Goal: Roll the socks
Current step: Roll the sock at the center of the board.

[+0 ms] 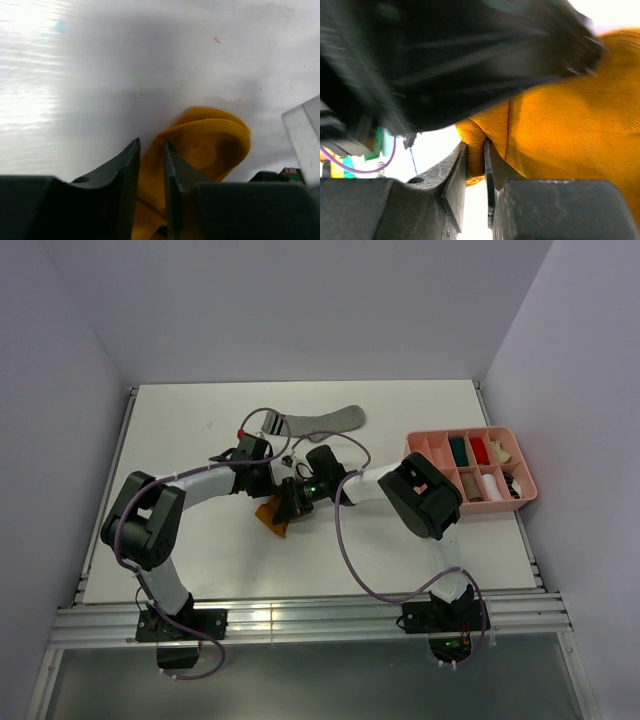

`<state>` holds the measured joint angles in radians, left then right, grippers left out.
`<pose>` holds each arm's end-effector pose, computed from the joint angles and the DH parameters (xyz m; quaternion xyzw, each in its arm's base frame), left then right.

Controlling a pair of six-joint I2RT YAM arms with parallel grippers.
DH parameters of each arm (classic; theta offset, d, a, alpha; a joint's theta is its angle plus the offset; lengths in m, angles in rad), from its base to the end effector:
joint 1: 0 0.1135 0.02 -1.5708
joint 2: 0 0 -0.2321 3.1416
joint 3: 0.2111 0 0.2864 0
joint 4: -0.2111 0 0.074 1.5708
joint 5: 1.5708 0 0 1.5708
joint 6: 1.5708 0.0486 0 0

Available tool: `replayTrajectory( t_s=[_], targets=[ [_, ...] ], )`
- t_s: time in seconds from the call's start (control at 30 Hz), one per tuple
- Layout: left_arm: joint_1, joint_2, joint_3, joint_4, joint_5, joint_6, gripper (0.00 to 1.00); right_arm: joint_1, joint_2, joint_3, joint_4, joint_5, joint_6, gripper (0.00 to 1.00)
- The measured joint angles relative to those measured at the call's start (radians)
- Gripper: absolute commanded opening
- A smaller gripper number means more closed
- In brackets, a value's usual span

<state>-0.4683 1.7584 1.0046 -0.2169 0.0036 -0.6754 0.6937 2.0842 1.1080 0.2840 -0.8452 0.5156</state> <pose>0.3370 -0.1707 0.0924 -0.0982 0.9503 -0.1614 0.2476 0.3015 0.2980 0.0495 -0.2471 0.8066 0.5259 0.1081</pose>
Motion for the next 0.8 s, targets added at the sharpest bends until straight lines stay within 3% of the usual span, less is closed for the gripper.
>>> replayTrajectory(
  t_s=[0.1,0.2,0.43,0.6,0.8],
  targets=[
    [0.002,-0.045,-0.002,-0.044,-0.062,-0.019,0.53,-0.008,0.003,-0.002,0.002,-0.002,0.031,0.00],
    [0.007,-0.131,-0.008,-0.078,-0.120,-0.053,0.62,-0.012,0.007,-0.003,0.005,-0.002,0.065,0.00],
    [0.013,-0.380,-0.092,-0.110,-0.190,-0.178,0.62,-0.018,0.014,-0.026,0.052,0.005,0.174,0.00],
    [0.012,-0.574,-0.303,-0.095,-0.171,-0.297,0.63,-0.022,0.014,-0.082,0.155,0.026,0.298,0.00],
    [0.012,-0.682,-0.579,0.001,-0.085,-0.440,0.62,-0.023,0.012,-0.125,0.237,0.053,0.409,0.00]
  ],
)
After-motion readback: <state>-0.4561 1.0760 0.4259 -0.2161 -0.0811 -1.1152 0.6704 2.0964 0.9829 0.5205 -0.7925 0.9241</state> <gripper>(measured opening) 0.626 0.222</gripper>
